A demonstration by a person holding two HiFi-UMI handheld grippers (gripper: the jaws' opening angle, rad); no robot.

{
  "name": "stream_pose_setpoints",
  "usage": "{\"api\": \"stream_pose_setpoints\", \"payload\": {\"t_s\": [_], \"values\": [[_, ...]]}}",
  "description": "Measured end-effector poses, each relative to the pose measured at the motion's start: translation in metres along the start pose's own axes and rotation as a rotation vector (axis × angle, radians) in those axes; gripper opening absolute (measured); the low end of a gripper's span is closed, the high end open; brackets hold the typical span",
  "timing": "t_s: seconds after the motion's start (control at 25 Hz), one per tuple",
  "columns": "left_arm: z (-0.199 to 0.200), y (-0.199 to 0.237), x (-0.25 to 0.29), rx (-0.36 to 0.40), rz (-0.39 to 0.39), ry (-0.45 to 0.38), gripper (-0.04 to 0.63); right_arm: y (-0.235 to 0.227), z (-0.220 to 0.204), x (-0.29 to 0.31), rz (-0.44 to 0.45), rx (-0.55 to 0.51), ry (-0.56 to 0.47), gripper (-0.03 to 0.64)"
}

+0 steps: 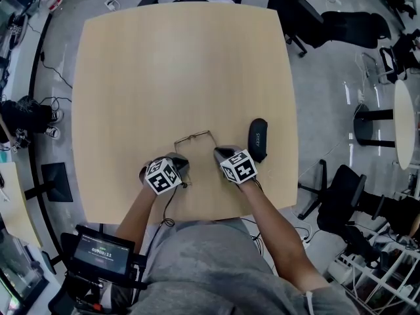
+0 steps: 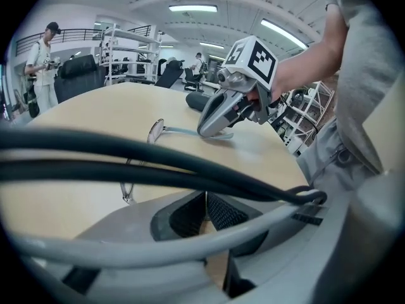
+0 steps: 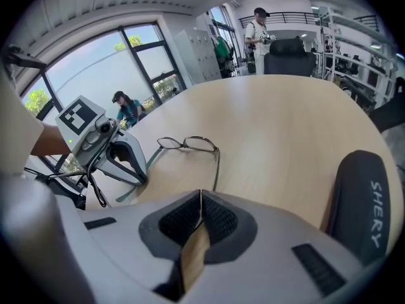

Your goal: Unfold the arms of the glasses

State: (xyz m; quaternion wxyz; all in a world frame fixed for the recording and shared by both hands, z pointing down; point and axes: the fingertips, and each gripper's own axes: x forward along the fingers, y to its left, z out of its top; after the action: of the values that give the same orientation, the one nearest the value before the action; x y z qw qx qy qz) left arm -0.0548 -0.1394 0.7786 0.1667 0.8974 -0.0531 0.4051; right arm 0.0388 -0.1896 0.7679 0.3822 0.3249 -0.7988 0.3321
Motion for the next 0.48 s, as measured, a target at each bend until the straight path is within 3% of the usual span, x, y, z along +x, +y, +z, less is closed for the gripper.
{"api": "stream_pose_setpoints", "payload": {"t_s": [0.24, 0.48], "values": [[-0.002, -0.001, -0.004, -0.012, 0.0, -0.003, 0.009, -0.001, -0.001, 0.0, -0.001, 0.013, -0.007, 0.012], [0.007, -0.007, -0.015, -0.06, -0.025, -0.085, 0.009, -0.002, -0.006, -0.011, -0.018, 0.017, -0.018, 0.012]]}}
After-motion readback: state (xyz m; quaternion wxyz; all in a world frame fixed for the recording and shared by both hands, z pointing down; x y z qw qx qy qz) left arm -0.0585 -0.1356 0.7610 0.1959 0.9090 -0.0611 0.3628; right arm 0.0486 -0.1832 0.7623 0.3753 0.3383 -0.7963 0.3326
